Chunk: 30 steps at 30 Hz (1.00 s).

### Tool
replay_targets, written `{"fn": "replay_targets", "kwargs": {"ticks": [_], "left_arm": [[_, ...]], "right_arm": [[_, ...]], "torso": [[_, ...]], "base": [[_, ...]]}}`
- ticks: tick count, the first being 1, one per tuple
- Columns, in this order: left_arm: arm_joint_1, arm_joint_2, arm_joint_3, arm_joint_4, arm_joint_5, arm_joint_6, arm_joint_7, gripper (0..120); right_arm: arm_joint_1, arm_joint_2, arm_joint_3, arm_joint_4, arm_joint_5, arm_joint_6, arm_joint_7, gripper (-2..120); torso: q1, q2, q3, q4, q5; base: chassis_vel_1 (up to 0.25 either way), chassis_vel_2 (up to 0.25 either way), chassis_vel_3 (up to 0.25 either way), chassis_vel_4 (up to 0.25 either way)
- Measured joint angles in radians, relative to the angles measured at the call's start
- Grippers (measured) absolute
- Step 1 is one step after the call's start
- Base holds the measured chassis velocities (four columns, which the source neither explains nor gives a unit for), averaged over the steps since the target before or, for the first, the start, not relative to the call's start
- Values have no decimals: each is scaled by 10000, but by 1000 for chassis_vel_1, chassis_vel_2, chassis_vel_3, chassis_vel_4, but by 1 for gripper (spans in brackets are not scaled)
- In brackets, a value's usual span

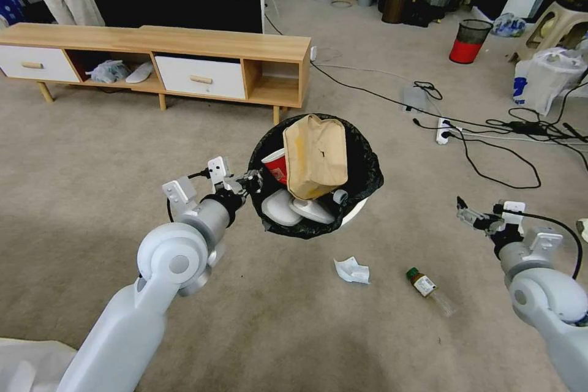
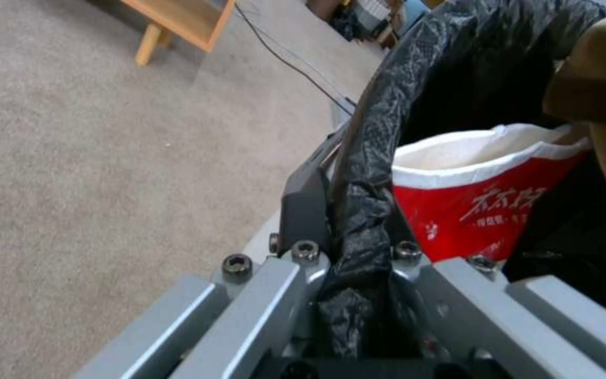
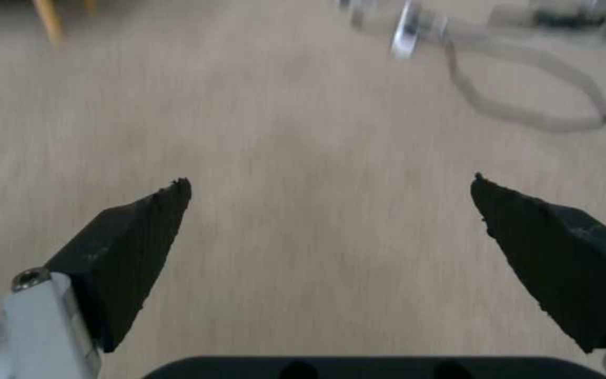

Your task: Pick up the trash bin, then pick up the garbage from the floor and place it into the trash bin.

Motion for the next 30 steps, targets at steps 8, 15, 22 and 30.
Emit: {"fn": "replay_targets", "kwargs": {"ticks": [8, 15, 22, 30], "left_arm": [[34, 54, -34, 0, 2, -8, 9, 3], [110, 78, -95, -36, -1, -19, 13, 3], [164, 41, -101, -42, 15, -54, 46, 3], [181, 41, -128, -13, 21, -143, 72, 3]], "right_arm": [[-378, -121, -157, -181, -135, -1454, -674, 100], [-750, -256, 20, -433, -1194, -2553, -2496, 100], [-588, -155, 301, -1250, -2859, -2843, -5308, 100], [-369, 32, 288, -2077, -3619, -1953, -6701, 100]], "torso": [[0, 0, 0, 0, 0], [0, 0, -1, -2, 0], [0, 0, -1, -1, 0], [0, 1, 0, -1, -1]], "base": [[0, 0, 0, 0], [0, 0, 0, 0], [0, 0, 0, 0], [0, 0, 0, 0]]}}
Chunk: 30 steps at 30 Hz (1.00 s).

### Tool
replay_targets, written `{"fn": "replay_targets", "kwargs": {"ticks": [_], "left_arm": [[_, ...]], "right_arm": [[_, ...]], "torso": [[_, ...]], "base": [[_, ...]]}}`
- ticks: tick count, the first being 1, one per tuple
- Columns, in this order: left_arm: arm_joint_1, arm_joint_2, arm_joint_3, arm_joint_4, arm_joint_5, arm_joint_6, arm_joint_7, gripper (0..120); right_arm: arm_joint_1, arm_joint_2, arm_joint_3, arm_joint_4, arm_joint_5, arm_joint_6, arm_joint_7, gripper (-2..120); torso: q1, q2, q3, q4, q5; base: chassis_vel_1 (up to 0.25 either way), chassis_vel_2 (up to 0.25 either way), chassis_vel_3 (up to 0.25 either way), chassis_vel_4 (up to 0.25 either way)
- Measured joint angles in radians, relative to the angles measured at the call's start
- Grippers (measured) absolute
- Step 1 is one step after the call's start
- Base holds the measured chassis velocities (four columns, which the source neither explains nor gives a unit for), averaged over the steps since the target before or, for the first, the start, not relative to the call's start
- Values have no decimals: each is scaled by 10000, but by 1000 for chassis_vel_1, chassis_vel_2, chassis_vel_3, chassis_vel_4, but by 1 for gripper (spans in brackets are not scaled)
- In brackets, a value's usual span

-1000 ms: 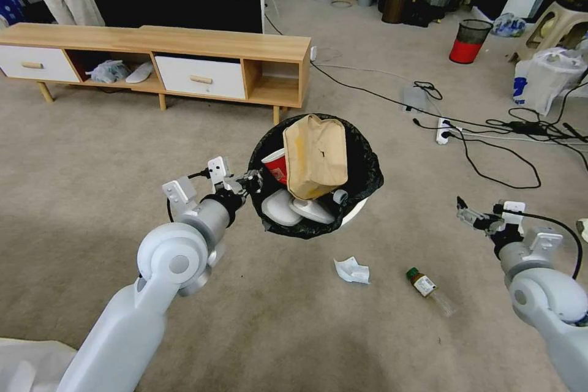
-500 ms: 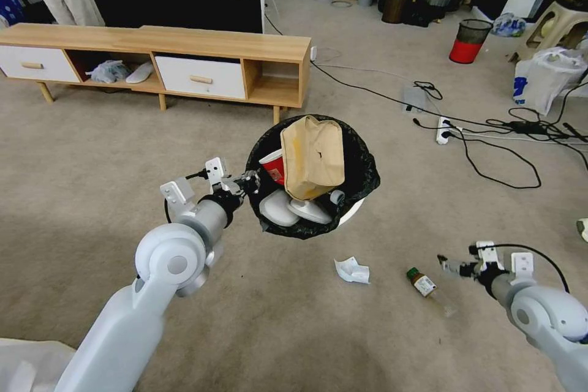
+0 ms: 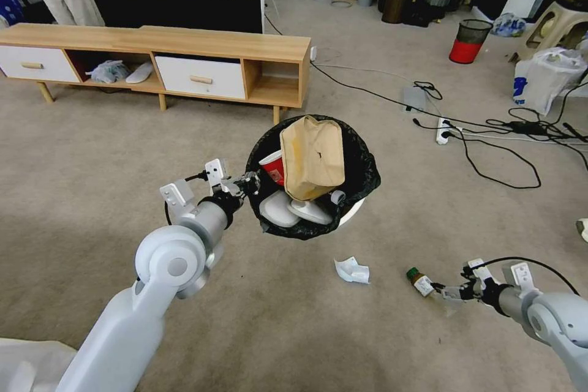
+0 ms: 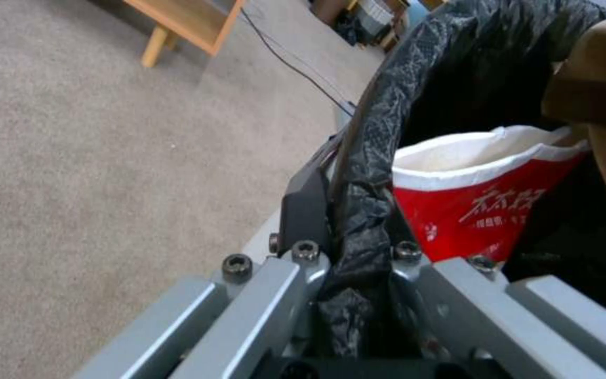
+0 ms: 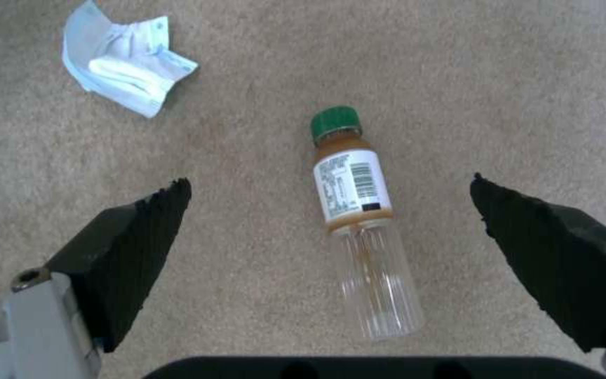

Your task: Pick up the trash bin, then pick up the garbage from the floor and place it into the trash bin.

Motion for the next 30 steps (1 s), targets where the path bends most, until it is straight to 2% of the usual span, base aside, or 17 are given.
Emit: {"fn": "replay_targets", "kwargs": {"ticks": [14, 30], "left_arm": [[0, -114, 105, 157, 99, -35, 62, 3], [-29, -117, 154, 224, 128, -51, 72, 3]], "right_arm": [[676, 180, -394, -1728, -208, 1389, 77, 100], [1102, 570, -607, -2921, -668, 2008, -25, 100]], "torso": [[1, 0, 1, 0, 1], [0, 0, 1, 1, 0]], "base": [[0, 0, 0, 0], [0, 0, 0, 0]]}}
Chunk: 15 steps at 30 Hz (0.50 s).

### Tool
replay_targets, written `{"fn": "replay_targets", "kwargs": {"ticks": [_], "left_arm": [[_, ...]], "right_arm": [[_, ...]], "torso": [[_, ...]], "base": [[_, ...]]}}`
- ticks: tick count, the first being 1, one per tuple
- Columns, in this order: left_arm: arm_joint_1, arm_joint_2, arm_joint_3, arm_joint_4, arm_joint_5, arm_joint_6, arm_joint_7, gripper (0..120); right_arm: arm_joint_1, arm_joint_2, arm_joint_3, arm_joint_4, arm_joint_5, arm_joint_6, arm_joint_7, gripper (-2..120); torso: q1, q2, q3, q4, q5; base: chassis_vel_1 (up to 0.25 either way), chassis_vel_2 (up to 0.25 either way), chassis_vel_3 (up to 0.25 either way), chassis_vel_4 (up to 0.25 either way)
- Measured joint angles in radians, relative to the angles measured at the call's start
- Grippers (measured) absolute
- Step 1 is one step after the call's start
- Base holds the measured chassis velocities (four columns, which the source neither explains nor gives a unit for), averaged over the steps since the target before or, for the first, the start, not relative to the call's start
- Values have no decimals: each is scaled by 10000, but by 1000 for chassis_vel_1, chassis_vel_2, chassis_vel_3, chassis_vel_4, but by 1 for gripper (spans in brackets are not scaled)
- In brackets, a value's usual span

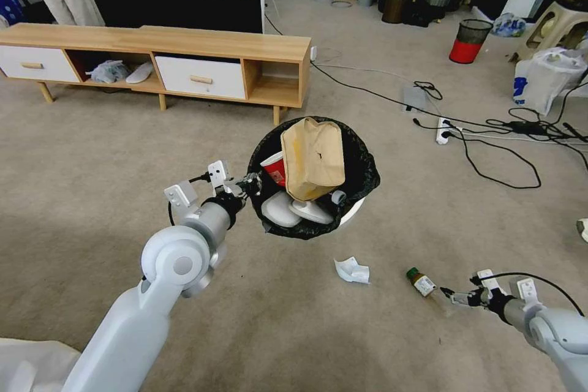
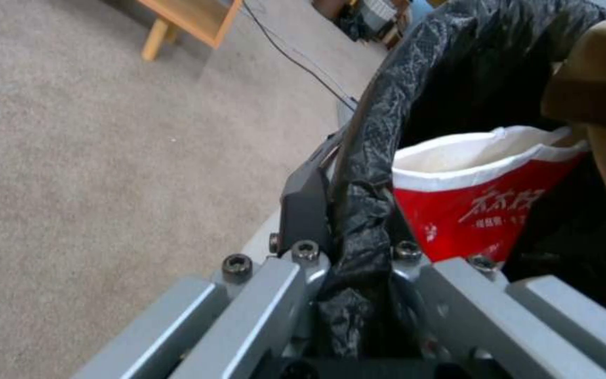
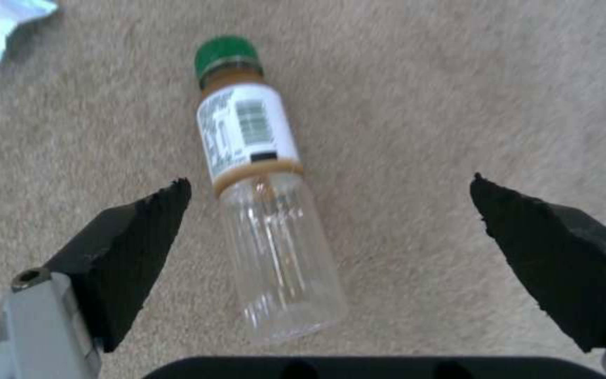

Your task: Pick up the trash bin, then pick up the garbage from the floor and place it into the trash bin.

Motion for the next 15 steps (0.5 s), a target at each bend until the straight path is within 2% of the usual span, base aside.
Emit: {"fn": "replay_targets", "kwargs": {"ticks": [15], "left_arm": [[65, 104, -40, -118, -52, -5, -49, 3]], "right_arm": [[587, 559, -481, -706, -470, 191, -87, 100]], "torso": [[0, 0, -1, 1, 0]], "base": [[0, 0, 0, 0]]}}
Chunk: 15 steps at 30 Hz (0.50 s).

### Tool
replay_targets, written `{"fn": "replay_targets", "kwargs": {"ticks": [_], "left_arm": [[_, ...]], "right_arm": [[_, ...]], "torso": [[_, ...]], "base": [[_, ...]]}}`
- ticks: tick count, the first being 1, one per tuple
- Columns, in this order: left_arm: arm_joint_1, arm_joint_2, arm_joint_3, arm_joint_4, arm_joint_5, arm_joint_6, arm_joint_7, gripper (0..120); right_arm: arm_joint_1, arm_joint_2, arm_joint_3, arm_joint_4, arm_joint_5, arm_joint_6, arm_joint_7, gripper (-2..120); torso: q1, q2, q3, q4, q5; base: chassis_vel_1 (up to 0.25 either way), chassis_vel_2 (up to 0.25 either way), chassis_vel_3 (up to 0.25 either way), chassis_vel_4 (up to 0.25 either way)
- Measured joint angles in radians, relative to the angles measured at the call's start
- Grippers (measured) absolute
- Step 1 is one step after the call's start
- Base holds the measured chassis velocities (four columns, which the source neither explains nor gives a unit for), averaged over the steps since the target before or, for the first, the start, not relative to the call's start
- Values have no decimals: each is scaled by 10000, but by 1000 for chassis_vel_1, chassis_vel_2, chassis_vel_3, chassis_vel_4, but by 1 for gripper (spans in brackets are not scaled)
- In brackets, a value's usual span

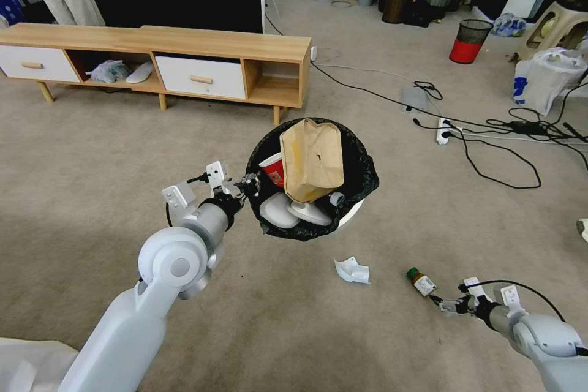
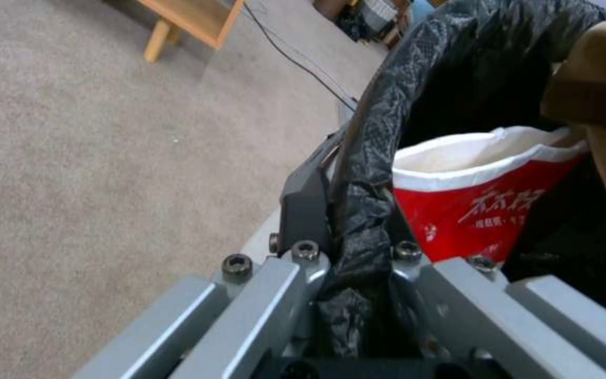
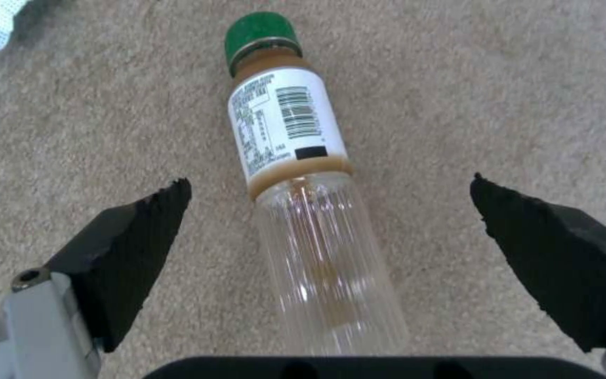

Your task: Pick up the trash bin, then pick up the garbage from the floor and place it into the trash bin.

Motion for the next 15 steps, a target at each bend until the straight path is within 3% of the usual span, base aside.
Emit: {"fn": "replay_targets", "kwargs": {"ticks": [15], "left_arm": [[28, -51, 24, 27, 36, -9, 31, 3]], "right_arm": [[276, 270, -9, -955, -506, 425, -51, 100]], "torso": [[-1, 1, 0, -1, 0]], "base": [[0, 0, 0, 0]]}}
